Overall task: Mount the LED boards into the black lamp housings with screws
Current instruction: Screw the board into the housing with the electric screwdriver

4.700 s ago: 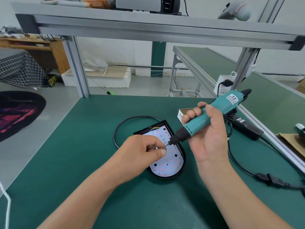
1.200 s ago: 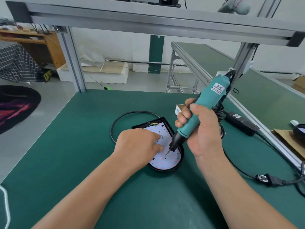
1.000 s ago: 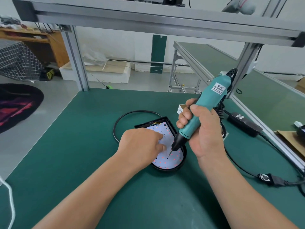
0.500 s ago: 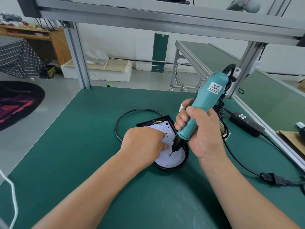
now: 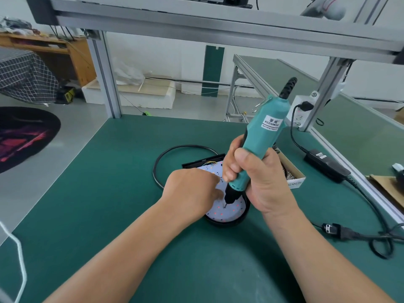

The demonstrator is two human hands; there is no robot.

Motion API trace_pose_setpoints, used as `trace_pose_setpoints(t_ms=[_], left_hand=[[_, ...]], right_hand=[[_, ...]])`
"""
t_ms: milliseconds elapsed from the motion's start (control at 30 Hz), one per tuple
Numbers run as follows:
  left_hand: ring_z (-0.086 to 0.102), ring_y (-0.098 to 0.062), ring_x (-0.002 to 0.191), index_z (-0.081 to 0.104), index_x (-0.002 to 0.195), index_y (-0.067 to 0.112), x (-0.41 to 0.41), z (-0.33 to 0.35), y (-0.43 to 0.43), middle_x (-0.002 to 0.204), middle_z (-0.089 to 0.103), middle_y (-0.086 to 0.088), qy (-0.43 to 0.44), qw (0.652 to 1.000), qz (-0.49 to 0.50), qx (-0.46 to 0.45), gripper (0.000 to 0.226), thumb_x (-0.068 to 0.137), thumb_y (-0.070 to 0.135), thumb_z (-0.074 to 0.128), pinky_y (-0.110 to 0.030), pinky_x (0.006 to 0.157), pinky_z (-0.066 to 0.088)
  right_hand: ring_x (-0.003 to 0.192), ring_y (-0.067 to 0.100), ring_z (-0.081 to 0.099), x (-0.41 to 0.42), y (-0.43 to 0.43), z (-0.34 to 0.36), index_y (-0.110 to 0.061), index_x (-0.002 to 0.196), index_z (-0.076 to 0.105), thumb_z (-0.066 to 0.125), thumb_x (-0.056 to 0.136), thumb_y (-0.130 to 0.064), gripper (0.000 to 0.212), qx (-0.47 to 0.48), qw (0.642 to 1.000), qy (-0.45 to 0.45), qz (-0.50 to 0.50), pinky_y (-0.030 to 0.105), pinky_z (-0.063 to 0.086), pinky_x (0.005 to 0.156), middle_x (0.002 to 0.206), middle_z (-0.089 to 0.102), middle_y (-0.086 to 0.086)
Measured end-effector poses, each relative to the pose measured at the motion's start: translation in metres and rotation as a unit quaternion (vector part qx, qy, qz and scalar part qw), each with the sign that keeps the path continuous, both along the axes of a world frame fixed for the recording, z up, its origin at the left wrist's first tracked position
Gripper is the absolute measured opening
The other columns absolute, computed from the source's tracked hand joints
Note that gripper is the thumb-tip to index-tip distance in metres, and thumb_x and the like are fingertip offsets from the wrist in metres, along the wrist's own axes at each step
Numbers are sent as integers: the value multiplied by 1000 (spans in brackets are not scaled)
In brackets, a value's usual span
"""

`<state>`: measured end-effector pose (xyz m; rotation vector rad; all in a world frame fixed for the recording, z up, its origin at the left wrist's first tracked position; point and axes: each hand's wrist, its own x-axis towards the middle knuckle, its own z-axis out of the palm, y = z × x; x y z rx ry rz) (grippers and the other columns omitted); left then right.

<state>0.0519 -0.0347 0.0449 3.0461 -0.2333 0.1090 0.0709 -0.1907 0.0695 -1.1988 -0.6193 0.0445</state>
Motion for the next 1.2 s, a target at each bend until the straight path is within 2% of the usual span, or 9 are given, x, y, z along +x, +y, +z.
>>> trace_pose_setpoints(t_ms=[200, 333, 467, 533, 600, 733, 800, 1033, 1200], left_hand=[[61, -25, 81, 64, 95, 28, -2, 3, 0, 73, 56, 3, 3, 1000, -12, -14, 26, 100, 49, 50, -32, 54, 30], [67, -24, 95, 68, 114, 32, -3, 1, 5, 90, 72, 4, 7, 998, -13, -56, 29, 100, 51, 53, -33, 70, 51], [67, -20, 108, 61, 136, 39, -9, 0, 15, 113, 74, 7, 14, 986, -13, -163, 35, 104, 49, 49, -34, 86, 53], [67, -11, 89, 61, 132, 36, -8, 1, 20, 103, 72, 8, 32, 958, 15, -283, 30, 108, 41, 45, -29, 77, 53], [57, -7, 65, 64, 123, 29, -4, 3, 24, 88, 66, 4, 60, 881, 62, -465, 28, 108, 23, 41, -24, 60, 49], [51, -12, 60, 63, 125, 0, -5, 14, 31, 95, 61, -10, 176, 594, 103, -778, 41, 96, -11, 36, -23, 49, 41], [52, -14, 60, 61, 126, -11, -6, 16, 35, 92, 61, -15, 203, 547, 96, -807, 42, 95, -16, 34, -22, 49, 41], [56, -9, 55, 59, 127, -11, -12, 12, 32, 99, 78, -18, 236, 520, 77, -818, 25, 110, 0, 44, -17, 41, 39], [42, -10, 42, 58, 107, 2, -14, 8, 26, 85, 75, -11, 205, 623, 66, -752, 27, 109, 29, 58, -19, 37, 26]], right_hand=[[61, 22, 51, 0, -8, 5, -14, 102, 67, 64, 92, -21, 12, 71, 997, 26, 17, 34, 48, 64, 69, 51, 3], [63, 16, 50, 7, -18, 12, -16, 103, 63, 59, 97, -24, 11, 156, 987, 30, -3, 30, 49, 65, 71, 49, -2], [64, 13, 46, 17, -24, 10, -17, 99, 61, 56, 100, -27, 12, 225, 967, 108, -56, 26, 46, 64, 72, 45, -4], [64, 12, 45, 20, -25, 8, -16, 98, 60, 55, 100, -27, 12, 254, 954, 141, -74, 26, 46, 64, 72, 44, -5], [65, 12, 45, 23, -26, 6, -16, 97, 60, 55, 101, -26, 11, 272, 945, 157, -87, 26, 46, 65, 73, 44, -4], [67, 13, 46, 24, -28, 4, -15, 97, 61, 56, 102, -23, 10, 295, 937, 164, -89, 27, 47, 67, 75, 43, -3], [66, 13, 46, 23, -27, 5, -15, 96, 61, 57, 101, -22, 9, 296, 937, 163, -88, 27, 48, 67, 75, 44, -3], [67, 14, 46, 24, -30, 3, -15, 96, 63, 57, 100, -21, 9, 314, 931, 169, -82, 28, 48, 67, 76, 45, -3], [67, 14, 47, 27, -32, 2, -15, 96, 63, 60, 99, -23, 9, 327, 926, 175, -79, 28, 48, 68, 75, 46, -3]])
